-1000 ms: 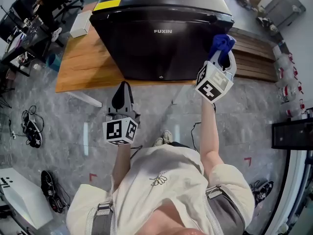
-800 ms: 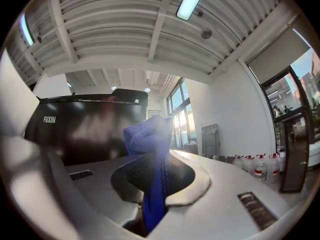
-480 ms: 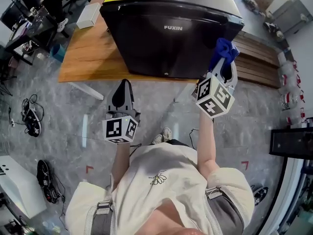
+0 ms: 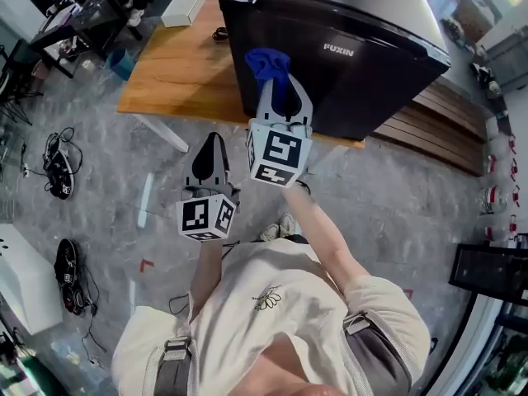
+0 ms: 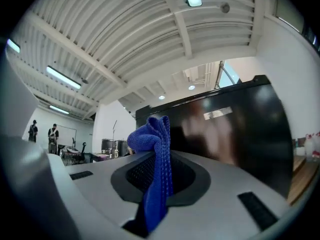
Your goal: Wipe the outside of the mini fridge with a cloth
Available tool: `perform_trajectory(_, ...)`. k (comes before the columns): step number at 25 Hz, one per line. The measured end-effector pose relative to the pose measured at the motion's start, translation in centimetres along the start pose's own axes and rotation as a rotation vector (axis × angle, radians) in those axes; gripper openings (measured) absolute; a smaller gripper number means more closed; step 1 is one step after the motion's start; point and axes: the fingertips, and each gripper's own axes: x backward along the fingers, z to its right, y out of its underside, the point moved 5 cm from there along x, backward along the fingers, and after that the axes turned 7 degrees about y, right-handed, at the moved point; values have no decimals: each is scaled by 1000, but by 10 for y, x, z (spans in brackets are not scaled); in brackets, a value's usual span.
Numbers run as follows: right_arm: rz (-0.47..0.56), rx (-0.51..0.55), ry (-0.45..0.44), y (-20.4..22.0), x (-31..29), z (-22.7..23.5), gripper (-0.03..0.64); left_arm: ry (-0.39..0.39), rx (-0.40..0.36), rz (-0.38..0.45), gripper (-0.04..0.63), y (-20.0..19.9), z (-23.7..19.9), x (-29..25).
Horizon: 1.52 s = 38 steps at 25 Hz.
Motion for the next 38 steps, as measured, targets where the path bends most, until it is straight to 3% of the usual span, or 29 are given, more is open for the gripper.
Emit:
perform_trajectory(7, -41, 164, -114, 28, -49, -75, 61, -116, 14, 4, 5, 0, -31, 29)
perform_trajectory(17, -63, 202, -94, 35, -64, -82, 61, -138, 22, 4, 5, -1, -41, 32)
perform_trajectory(24, -41, 211, -26, 33, -43, -36, 61, -91, 19, -15, 5, 6, -33, 18)
perform_trajectory(38, -32, 267, 246, 15, 8, 98, 61, 31, 31, -44, 5, 20, -5, -22)
